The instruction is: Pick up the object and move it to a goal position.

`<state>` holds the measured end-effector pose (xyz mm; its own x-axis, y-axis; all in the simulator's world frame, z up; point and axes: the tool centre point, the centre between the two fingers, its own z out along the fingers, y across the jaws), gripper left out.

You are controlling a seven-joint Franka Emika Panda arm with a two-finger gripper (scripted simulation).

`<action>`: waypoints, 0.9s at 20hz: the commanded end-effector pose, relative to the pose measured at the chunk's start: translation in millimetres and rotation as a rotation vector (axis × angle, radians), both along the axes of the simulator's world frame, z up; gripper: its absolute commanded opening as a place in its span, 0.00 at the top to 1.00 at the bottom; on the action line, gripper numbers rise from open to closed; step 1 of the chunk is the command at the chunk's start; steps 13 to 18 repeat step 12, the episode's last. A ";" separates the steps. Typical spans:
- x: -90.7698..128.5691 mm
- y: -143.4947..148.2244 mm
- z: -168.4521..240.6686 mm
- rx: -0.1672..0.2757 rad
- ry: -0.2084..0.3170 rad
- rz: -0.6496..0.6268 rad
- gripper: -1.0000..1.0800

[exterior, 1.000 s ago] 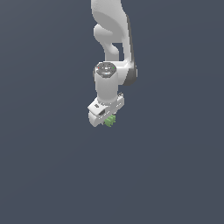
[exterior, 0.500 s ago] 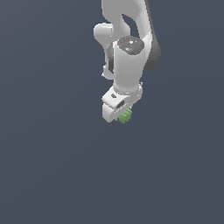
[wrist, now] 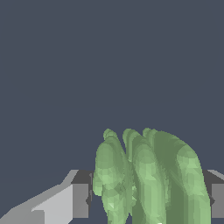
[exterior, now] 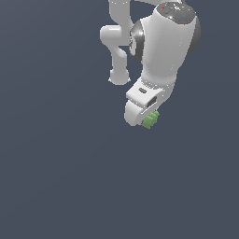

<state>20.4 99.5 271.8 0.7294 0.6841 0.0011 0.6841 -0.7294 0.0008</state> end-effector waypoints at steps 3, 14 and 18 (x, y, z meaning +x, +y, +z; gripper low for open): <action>8.1 12.1 16.3 0.000 0.001 -0.001 1.00; 14.4 19.8 26.6 0.000 0.001 -0.001 1.00; 14.4 19.8 26.6 0.000 0.001 -0.001 1.00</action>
